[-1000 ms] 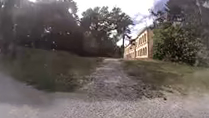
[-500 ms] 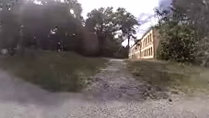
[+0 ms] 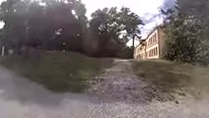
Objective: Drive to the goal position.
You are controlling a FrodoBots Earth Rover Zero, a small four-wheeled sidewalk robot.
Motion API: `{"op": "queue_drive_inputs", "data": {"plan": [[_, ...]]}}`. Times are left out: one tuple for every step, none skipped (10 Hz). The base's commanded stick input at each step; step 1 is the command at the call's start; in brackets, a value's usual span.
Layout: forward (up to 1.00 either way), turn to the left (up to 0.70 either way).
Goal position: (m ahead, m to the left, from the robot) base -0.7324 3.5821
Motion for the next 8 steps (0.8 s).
{"op": "queue_drive_inputs", "data": {"plan": [[0.7, 0.27], [0.7, 0.27], [0.7, 0.27], [0.43, 0.34], [0.0, 0.45], [0.0, 0.45], [0.0, 0.45], [0.0, 0.45]]}}
